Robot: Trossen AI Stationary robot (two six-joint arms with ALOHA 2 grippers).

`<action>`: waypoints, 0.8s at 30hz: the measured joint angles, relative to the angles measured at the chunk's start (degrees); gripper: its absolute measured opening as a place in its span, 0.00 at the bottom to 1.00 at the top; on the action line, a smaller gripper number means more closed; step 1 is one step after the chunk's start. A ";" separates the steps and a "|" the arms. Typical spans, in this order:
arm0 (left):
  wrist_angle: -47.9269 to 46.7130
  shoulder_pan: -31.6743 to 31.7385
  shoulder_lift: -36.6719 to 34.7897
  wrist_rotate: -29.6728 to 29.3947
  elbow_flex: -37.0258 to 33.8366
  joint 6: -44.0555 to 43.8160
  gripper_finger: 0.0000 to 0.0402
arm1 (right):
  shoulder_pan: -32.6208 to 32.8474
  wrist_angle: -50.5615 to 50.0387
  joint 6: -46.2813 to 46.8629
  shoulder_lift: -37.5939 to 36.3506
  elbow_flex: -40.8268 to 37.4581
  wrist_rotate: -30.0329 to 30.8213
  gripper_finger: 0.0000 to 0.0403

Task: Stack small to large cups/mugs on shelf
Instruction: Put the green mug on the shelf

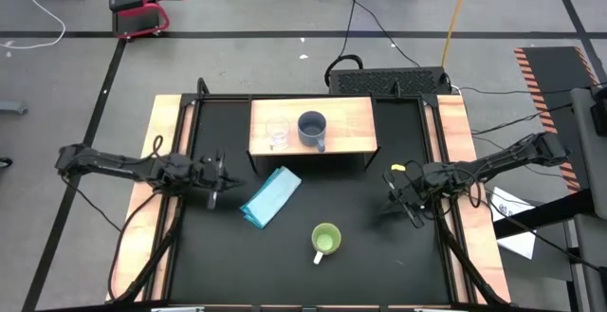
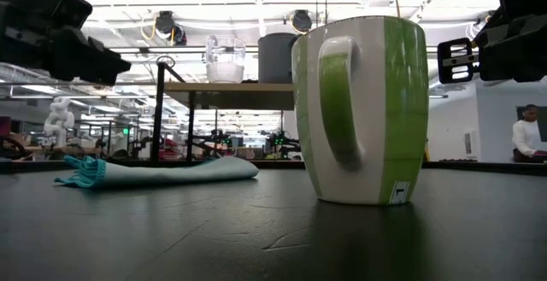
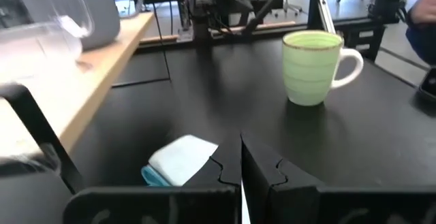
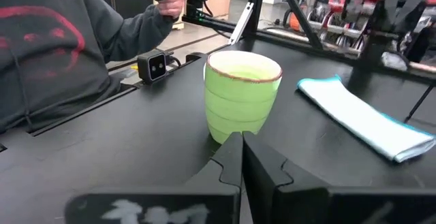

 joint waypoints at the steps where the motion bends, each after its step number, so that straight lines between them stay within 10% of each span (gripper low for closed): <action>1: -0.01 -0.12 0.00 0.00 -0.30 0.01 0.00 | 0.00 0.70 -0.21 0.00 -0.01 0.00 0.00; 24: -0.01 -0.37 0.00 -0.17 -1.13 0.00 0.01 | 0.01 12.46 -1.75 3.41 2.58 1.92 0.00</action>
